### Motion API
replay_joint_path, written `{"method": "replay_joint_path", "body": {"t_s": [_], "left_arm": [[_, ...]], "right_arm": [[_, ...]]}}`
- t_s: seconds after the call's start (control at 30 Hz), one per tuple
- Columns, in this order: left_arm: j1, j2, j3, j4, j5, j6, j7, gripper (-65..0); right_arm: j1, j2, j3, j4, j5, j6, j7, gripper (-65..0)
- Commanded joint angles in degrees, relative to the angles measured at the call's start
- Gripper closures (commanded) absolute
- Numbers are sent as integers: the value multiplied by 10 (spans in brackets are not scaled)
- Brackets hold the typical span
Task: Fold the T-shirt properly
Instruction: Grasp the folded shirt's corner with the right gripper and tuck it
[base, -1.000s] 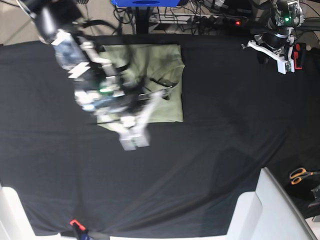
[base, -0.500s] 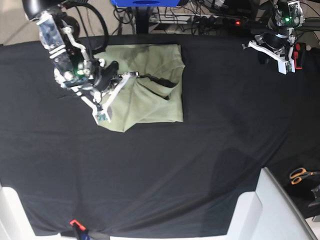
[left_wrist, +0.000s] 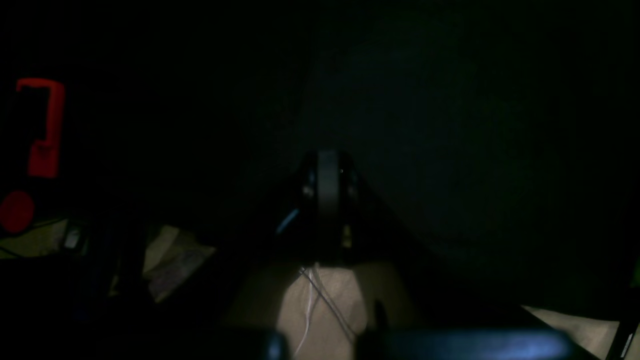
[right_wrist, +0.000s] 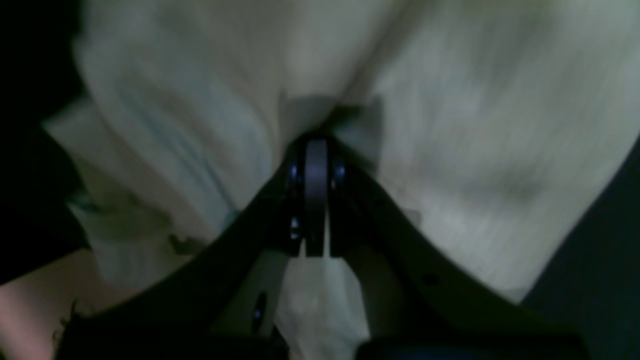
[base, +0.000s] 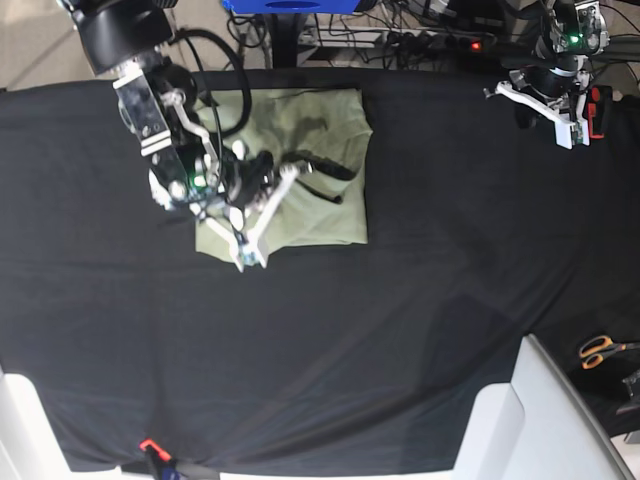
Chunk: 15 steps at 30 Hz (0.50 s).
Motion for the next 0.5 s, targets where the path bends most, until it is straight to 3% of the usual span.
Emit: {"method": "replay_joint_path", "body": {"t_s": [0.0, 0.2, 0.33, 0.47], "left_arm": [[2, -6, -3, 8, -4, 2, -11, 0], [2, -6, -3, 8, -4, 2, -11, 0], [2, -6, -3, 8, -4, 2, -11, 0], [2, -6, -3, 8, -4, 2, -11, 0]], "right_arm": [[14, -5, 0, 9, 3, 3, 2, -2], [52, -30, 0, 2, 3, 3, -13, -2], [87, -64, 0, -52, 3, 4, -8, -2], [126, -78, -8, -121, 3, 6, 48, -2]]}}
